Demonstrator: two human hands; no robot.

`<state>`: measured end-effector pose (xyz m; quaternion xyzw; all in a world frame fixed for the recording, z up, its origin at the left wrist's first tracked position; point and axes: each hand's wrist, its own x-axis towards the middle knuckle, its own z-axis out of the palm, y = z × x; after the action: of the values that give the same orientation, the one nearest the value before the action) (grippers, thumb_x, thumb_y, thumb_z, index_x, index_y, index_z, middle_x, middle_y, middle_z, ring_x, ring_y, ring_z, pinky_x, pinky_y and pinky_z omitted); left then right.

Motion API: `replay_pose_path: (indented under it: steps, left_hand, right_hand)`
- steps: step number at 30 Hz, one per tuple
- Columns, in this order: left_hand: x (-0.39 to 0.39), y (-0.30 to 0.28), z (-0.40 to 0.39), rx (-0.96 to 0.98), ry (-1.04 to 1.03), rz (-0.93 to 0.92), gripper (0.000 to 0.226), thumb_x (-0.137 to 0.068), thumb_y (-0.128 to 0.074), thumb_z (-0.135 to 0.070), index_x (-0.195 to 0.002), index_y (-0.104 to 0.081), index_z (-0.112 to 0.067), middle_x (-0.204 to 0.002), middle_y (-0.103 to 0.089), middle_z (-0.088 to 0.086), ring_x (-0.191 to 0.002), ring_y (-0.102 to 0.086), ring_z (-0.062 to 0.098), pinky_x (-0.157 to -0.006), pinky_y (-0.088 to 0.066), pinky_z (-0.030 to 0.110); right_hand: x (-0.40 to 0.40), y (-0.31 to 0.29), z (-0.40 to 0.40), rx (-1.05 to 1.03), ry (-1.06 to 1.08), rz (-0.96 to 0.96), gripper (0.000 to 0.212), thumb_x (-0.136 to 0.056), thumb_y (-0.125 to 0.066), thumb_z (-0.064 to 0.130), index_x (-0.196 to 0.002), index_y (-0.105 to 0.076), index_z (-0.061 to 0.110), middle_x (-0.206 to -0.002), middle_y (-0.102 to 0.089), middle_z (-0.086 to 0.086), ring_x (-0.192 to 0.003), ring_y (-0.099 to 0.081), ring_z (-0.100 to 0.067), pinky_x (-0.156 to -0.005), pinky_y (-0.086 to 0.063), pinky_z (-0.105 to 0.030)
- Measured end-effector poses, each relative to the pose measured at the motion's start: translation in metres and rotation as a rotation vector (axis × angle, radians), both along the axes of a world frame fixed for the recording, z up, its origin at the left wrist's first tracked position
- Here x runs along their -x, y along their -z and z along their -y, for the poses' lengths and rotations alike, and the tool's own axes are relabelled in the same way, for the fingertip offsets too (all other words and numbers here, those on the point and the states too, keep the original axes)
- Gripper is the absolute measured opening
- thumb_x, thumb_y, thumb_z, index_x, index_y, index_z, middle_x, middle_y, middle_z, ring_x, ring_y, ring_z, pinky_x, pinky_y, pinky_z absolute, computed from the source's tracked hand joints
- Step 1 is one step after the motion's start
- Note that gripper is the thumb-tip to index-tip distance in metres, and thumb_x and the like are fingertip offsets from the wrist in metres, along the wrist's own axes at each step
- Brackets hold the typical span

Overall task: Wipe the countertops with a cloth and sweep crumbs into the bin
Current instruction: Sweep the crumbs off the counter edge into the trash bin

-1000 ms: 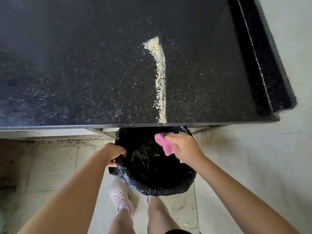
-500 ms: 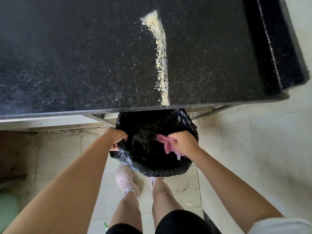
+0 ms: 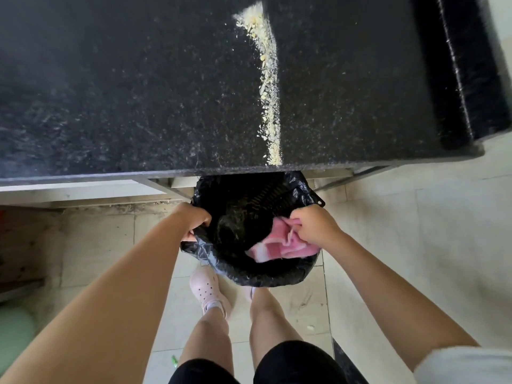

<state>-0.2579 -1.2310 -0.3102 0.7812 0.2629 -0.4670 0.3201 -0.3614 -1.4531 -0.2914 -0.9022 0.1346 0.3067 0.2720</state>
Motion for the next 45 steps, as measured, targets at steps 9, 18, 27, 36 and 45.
replay_pose_path:
  steps: [9,18,27,36,45]
  left_hand:
    - [-0.007,-0.001,-0.004,0.009,-0.007,-0.029,0.011,-0.074,-0.054,0.010,-0.081,-0.048,0.003,-0.087,-0.052,0.022,-0.086,-0.059,0.036,-0.085,-0.050,0.046]
    - [-0.015,0.000,-0.001,0.025,-0.017,-0.051,0.012,-0.075,-0.053,0.011,-0.084,-0.050,0.005,-0.094,-0.051,0.024,-0.091,-0.058,0.038,-0.087,-0.050,0.045]
    - [-0.014,0.010,0.003,-0.021,-0.052,-0.033,0.013,-0.072,-0.053,0.010,-0.065,-0.045,0.003,-0.068,-0.046,0.018,-0.062,-0.051,0.031,-0.055,-0.047,0.033]
    - [-0.016,0.019,-0.002,-0.024,-0.076,-0.060,0.010,-0.072,-0.054,0.008,-0.069,-0.046,0.003,-0.064,-0.042,0.015,-0.064,-0.047,0.029,-0.047,-0.040,0.029]
    - [-0.020,0.022,-0.004,-0.077,-0.005,-0.056,0.010,-0.074,-0.057,0.002,-0.072,-0.047,0.002,-0.061,-0.042,0.013,-0.046,-0.041,0.024,-0.029,-0.030,0.013]
  right_hand:
    - [-0.027,-0.093,0.033,-0.433,0.263,0.445,0.008,-0.067,-0.059,0.021,-0.070,-0.060,0.028,-0.059,-0.056,0.015,-0.055,-0.048,0.005,-0.053,-0.035,-0.007]
    - [-0.127,-0.145,0.103,-0.166,0.622,0.740,0.013,-0.067,-0.046,0.006,-0.059,-0.056,0.011,-0.053,-0.047,0.015,-0.049,-0.043,0.007,-0.052,-0.035,-0.010]
    - [-0.166,-0.088,0.071,0.395,0.166,0.627,0.026,-0.091,-0.046,0.027,-0.091,-0.059,0.005,-0.111,-0.058,-0.013,-0.104,-0.049,-0.032,-0.082,-0.040,-0.037]
    - [-0.195,-0.059,0.096,0.442,0.151,0.743,0.022,-0.086,-0.047,0.008,-0.103,-0.060,0.005,-0.115,-0.060,-0.008,-0.104,-0.051,-0.034,-0.087,-0.035,-0.029]
    - [-0.312,-0.090,0.078,0.081,0.106,0.585,0.036,-0.089,-0.033,0.007,-0.116,-0.055,0.015,-0.103,-0.051,-0.013,-0.100,-0.054,-0.027,-0.091,-0.045,-0.038]
